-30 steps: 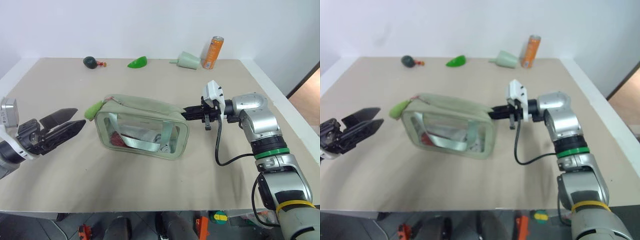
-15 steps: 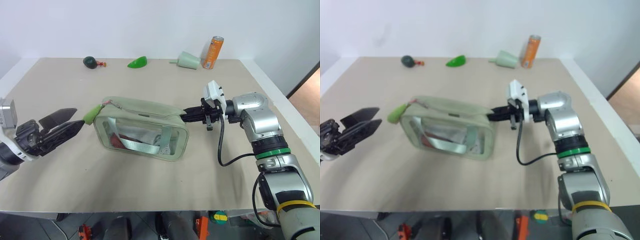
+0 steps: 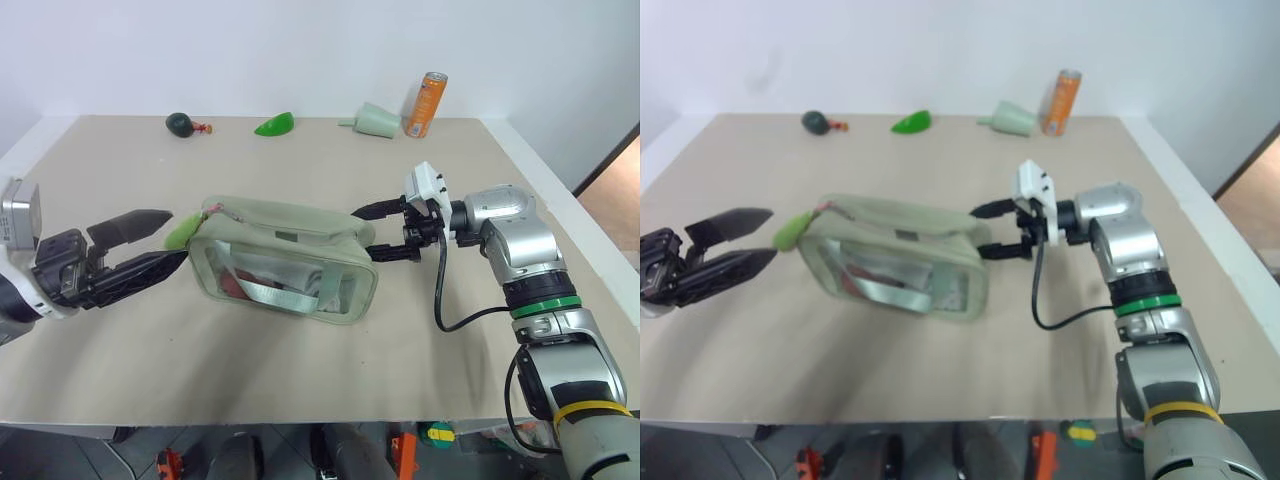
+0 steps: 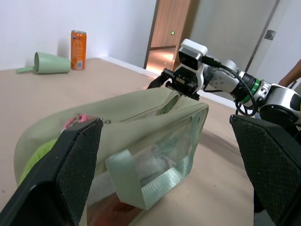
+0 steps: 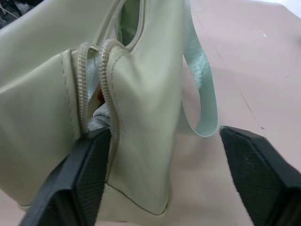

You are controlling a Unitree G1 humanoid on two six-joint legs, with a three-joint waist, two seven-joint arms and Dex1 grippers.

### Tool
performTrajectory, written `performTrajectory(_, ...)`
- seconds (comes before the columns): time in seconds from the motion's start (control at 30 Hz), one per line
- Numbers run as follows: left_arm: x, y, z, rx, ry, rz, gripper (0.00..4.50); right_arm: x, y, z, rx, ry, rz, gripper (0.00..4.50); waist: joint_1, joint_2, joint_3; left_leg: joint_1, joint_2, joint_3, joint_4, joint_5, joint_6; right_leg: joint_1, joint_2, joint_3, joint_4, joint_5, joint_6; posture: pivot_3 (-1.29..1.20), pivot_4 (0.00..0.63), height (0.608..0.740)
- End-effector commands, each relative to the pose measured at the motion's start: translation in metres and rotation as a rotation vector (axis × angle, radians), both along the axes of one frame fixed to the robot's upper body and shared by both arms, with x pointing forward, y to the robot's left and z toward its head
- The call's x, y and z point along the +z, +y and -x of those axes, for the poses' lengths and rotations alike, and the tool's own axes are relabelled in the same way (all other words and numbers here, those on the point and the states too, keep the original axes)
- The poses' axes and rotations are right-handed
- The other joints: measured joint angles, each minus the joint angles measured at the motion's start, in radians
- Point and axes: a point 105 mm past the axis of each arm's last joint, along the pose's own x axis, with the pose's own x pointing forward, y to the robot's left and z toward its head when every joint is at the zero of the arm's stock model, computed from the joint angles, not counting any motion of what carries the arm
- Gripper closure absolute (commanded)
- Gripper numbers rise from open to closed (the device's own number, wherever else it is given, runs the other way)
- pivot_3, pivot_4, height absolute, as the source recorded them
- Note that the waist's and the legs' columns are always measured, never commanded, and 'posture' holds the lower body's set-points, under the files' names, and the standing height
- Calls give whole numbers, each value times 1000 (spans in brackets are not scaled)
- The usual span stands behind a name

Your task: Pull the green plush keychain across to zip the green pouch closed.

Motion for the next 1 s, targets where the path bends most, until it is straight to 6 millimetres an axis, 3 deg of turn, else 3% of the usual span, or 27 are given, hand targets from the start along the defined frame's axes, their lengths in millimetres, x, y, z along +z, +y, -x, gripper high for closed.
performTrajectory(0.03, 8, -5, 5, -28, -46, -40, 0, 13, -5, 3, 5, -39, -5, 814, 0, 0, 0, 0, 0, 0, 0, 0, 0, 0, 0, 0, 0, 0, 0, 0, 150, 740)
performTrajectory(0.17, 9, -5, 8, -33, -51, -80, 0, 22, -29, -4, -81, -71, 37, 814, 1, 1, 0, 0, 0, 0, 0, 0, -1, 0, 0, 0, 0, 0, -1, 0, 150, 740)
performTrajectory(0.33, 10, 0, 8, -18, -54, -86, 0, 49, -75, -12, -250, -122, 23, 814, 1, 6, 4, 0, -2, 1, 0, -1, -1, 0, -1, 1, 0, -1, -1, 0, 150, 740)
performTrajectory(0.43, 7, -1, 7, -17, -46, -81, 0, 51, -90, 2, -248, -109, 23, 814, 1, 6, 4, 0, -2, 1, 0, -1, -1, 0, -1, 1, 0, -1, -2, 0, 150, 740)
performTrajectory(0.57, 4, -1, 5, -17, -34, -69, 0, 37, -79, 40, -108, -26, 31, 814, 0, 6, 4, 0, 0, 0, -2, -2, -3, 0, 1, 1, 0, -3, -3, 0, 150, 740)
performTrajectory(0.73, 4, 1, -1, -15, -27, -35, 0, 19, -37, 77, 15, 58, -8, 814, -1, 12, 8, 2, 2, 0, -2, -2, -4, 0, 3, 0, 1, -4, -3, 0, 150, 740)
performTrajectory(1.0, 6, -4, -5, -17, -40, -19, 0, 10, -13, 70, 13, 26, -16, 814, -1, 12, 8, 2, 3, 0, 1, -1, -6, 1, 3, -1, 1, -2, 1, 0, 150, 740)
